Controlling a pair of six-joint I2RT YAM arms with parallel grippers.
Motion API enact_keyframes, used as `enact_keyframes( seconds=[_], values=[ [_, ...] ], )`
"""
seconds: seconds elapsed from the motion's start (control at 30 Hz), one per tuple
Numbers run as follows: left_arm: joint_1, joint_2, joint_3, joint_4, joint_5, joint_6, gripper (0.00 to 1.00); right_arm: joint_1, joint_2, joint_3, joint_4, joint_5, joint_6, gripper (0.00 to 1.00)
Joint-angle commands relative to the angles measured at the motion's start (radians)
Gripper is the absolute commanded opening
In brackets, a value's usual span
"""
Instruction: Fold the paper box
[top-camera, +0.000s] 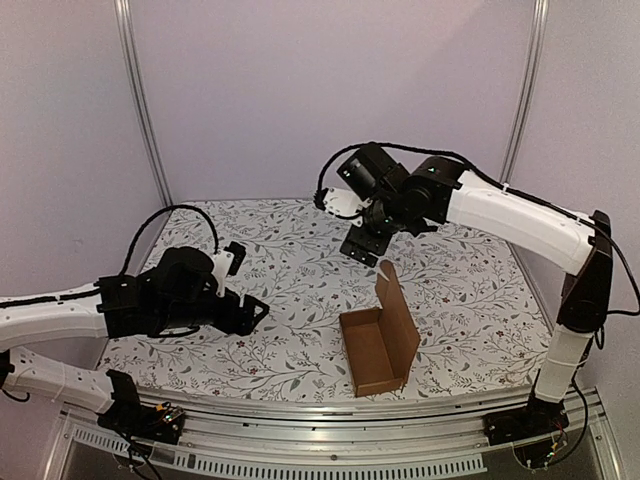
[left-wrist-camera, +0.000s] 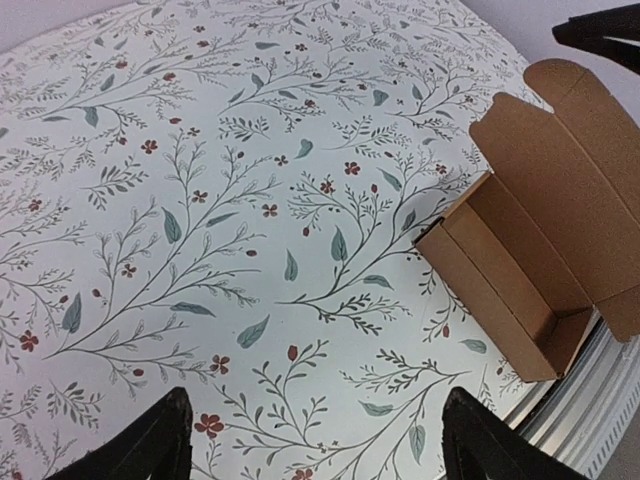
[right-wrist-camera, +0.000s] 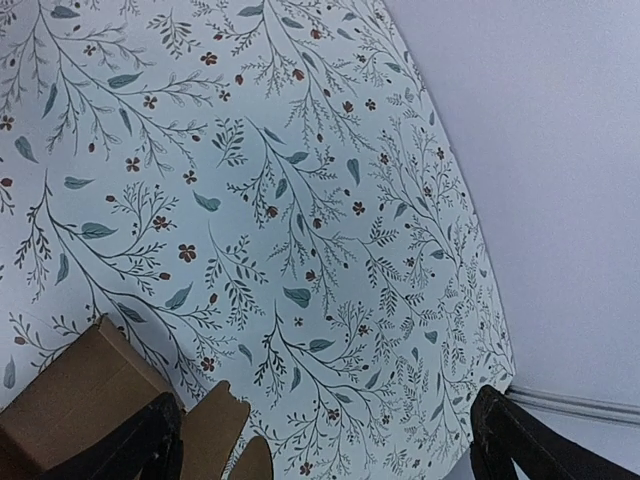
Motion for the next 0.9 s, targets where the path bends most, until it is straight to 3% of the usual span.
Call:
enact_keyframes(
  seconds=[0.0,0.23,0.53,0.7,0.87],
  values=[
    [-0.004,0.109,0.106,0.059,0.067,0.096,0.85,-0.003,-0.170,-0.129,0.054,0.062,0.177,0.99],
    [-0.004,0.417,0.335,0.046,0.182,0.223,0.83,-0.007,-0.419,-0.392,0.065,0.056,0.335,0.99],
    [-0.005,0.778,0.642,-0.009,0.304,0.341,0.81,-0.007,-0.680,-0.588,0.021,0.051,0.498,0.99],
    [-0.007,0.929,0.796,-0.080,0.363,0.373,0.72,-0.006,-0.805,-0.669,0.021,0.040,0.528,0.99],
    [-0.010,1.007,0.852,-0.091,0.378,0.377,0.61,-0.006,-0.860,-0.708,0.020,0.049,0.537,0.99]
  ],
)
